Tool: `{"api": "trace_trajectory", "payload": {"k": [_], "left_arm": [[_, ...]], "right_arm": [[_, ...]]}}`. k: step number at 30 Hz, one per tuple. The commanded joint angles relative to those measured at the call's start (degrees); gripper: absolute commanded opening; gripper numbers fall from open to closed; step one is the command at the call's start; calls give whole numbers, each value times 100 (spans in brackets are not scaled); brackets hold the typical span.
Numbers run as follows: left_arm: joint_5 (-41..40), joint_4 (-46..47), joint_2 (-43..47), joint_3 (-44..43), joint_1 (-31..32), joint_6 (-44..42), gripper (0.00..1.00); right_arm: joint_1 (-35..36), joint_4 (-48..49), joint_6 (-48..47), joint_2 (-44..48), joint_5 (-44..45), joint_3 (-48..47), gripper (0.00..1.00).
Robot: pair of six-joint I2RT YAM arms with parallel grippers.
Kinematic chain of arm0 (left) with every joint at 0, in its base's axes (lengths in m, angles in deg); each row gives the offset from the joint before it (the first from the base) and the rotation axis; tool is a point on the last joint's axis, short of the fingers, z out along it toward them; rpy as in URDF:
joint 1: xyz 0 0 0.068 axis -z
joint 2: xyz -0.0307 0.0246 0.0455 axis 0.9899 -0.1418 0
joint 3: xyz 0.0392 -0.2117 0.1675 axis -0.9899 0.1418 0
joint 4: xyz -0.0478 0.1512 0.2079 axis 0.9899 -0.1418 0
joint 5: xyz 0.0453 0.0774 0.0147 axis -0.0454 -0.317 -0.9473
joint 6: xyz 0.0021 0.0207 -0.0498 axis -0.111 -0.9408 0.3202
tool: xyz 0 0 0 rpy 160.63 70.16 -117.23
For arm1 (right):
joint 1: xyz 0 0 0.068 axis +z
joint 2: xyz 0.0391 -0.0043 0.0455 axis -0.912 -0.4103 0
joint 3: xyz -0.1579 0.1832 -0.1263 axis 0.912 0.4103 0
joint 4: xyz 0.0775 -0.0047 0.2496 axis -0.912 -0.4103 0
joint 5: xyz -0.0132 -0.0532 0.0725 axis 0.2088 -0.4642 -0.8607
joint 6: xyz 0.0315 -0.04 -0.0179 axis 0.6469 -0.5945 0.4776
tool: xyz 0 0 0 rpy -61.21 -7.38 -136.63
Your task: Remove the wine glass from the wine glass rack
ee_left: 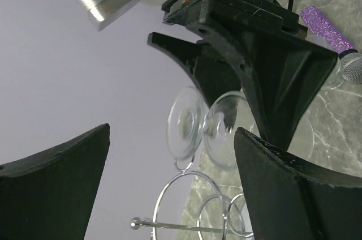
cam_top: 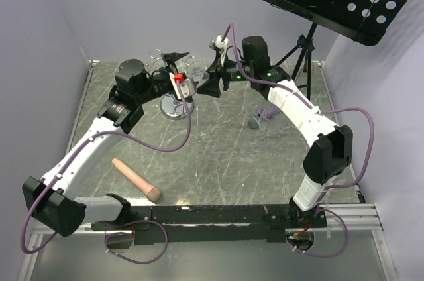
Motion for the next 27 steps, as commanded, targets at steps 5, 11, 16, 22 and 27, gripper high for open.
{"api": "trace_trajectory", "payload": {"k": [5,11,16,22,27], "left_arm": [[-93,401,-135,-103,119,399,85],[-146,348,-206,-112,136,303,77],[-216,286,-267,-181,128,101,52],[-339,137,-513,-375,128,-128,41],[-409,-135,-645,-454,136,-208,34]], "right_arm": [[244,737,443,339,-136,-18,0],[244,711,478,286,-154,-97,0],[244,702,522,224,-241,-203,0],[244,711,601,163,-347,-273,0],[244,658,575,189,-312,-247,0]]}}
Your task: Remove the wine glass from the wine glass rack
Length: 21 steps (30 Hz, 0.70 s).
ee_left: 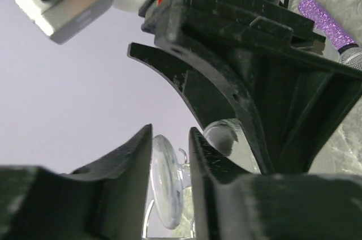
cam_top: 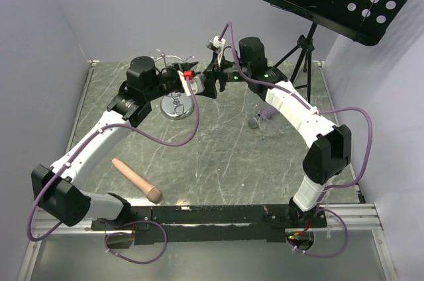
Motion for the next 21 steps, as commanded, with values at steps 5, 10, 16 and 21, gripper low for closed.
{"api": "trace_trajectory", "payload": {"k": [5,10,16,21], "left_arm": [[-369,-206,-259,-319,-17,102,13],[-299,-127,-294,-196,-17,593,1],[96,-373,-338,23,54,1507,1],[316,-355,-268,629,317,2290,1]], "right_arm": [[-16,444,167,264,-283,-120,0],[-34,383,272,413,-117,135,0],[-131,497,798,720,-116,873,0],[-157,330,861,1045,-99,1654,0]]}}
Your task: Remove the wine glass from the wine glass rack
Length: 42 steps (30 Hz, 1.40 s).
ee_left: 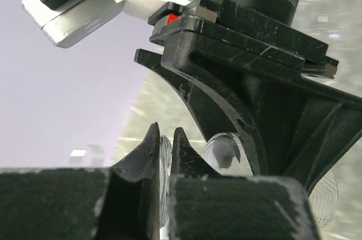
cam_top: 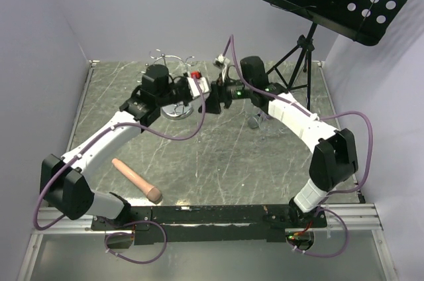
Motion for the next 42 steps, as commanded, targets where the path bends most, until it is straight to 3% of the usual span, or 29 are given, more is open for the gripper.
{"api": "trace_trajectory", "payload": {"k": [1,7,15,26,29,34,37,40,42], "left_arm": [[222,-137,106,568,238,1127,1],[205,575,107,1518,643,2173,1],[38,1813,-140,2599,679,3877,1],[-226,2202,-281,3188,661,4679,1],[-156,2176,-315,3303,600,4837,1],[47,2281,-596,3374,380,5101,1],[-6,2334,-746,3374,205,5303,1],[178,2220,-843,3251,20,5286,1],[231,2149,-826,3224,-15,5146,1]], "right_arm": [[-63,190,-254,744,-228,602,0],[-63,164,-8,982,-280,1718,0],[-72,23,-139,947,-122,2572,0],[-46,146,-218,219,-96,2432,0],[-46,198,-183,-80,-43,2265,11],[25,295,-95,-608,-140,2028,15],[69,260,-191,-801,-183,1896,23],[121,85,-402,-943,-245,1747,33],[130,23,-429,-986,-254,1676,50]]}}
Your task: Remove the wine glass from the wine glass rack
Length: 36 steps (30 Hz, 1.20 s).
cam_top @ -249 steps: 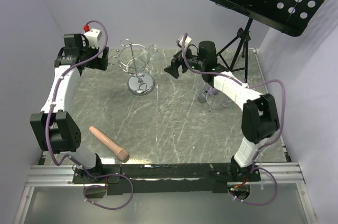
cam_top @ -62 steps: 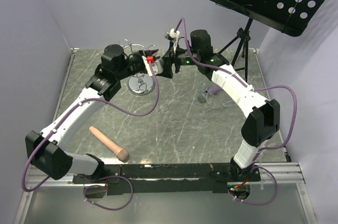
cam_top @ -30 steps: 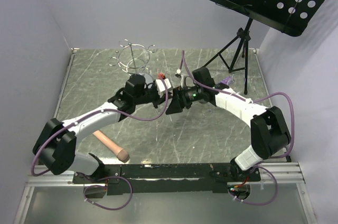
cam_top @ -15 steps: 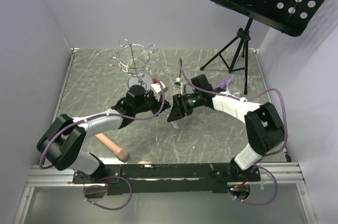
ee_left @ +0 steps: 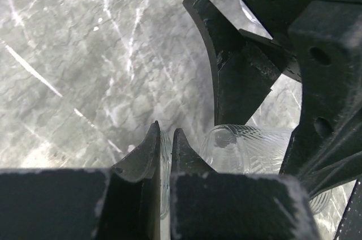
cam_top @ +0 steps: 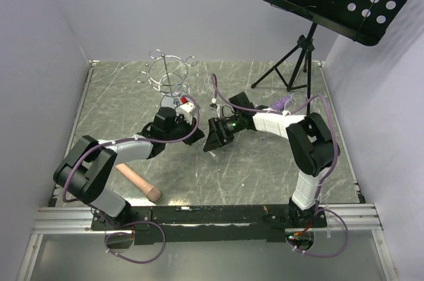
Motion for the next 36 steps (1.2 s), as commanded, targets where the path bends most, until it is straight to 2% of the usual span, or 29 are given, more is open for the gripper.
{"api": "trace_trajectory", "payload": {"k": [1,2,6,9,14,20,25,28,31,36], "left_arm": [[714,-443,7,-83,-182,230,1],[767,-478,-1,-100,-208,168,1],[1109,-724,-72,-232,-278,-17,1],[1242,-917,-72,-285,-296,-43,1],[1339,-1041,-10,-285,-314,62,1],[1356,-1023,-10,-197,-357,343,1],[1417,-874,-448,-232,-647,861,1],[1654,-778,-852,-381,-954,1230,1],[2110,-637,-1248,-539,-1175,1564,1],[2297,-628,-1443,-636,-1228,1679,1]], "right_arm": [[-16,200,-836,-34,111,-415,58],[-7,130,-1071,-42,41,-486,67],[72,-353,-1757,80,49,-706,91],[72,-722,-2293,203,215,-829,100],[63,-1188,-2926,414,304,-838,100],[98,-1304,-3656,1116,550,-408,100],[352,-654,-3885,1810,875,259,94],[677,31,-3596,2119,1401,769,89],[924,541,-3438,2251,1841,1042,85],[1170,1069,-3096,2076,2510,1052,77]]}}
